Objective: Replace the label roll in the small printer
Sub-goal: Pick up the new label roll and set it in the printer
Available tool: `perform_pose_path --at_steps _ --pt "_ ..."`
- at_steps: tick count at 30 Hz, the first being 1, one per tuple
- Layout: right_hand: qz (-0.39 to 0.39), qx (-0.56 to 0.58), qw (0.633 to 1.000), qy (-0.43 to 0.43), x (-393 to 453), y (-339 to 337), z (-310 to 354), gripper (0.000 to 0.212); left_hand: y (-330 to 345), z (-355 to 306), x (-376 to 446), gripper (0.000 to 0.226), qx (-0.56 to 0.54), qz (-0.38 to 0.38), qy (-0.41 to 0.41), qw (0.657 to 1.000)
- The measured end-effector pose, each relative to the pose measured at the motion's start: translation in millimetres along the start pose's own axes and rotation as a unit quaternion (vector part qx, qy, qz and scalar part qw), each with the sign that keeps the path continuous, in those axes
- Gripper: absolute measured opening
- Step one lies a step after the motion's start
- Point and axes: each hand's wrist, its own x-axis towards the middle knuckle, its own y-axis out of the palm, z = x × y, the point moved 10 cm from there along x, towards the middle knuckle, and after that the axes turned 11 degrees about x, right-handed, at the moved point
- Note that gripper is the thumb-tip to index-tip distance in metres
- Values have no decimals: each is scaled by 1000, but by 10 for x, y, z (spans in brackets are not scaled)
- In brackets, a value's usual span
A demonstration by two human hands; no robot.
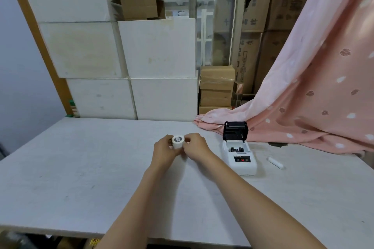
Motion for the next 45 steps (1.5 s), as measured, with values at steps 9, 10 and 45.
perform_pose_path --at_steps 9,10,45 --pt "-6 74 995 -67 -244 -577 96 39 67 -612 -238 31 -45 -30 64 997" --pt "-13 73 995 -73 -293 -705 115 41 116 -710 -264 31 -49 -25 70 996" --pt "-135 242 953 -125 -971 -1899 -310 27 997 -1479 -556 27 -385 253 -24 887"
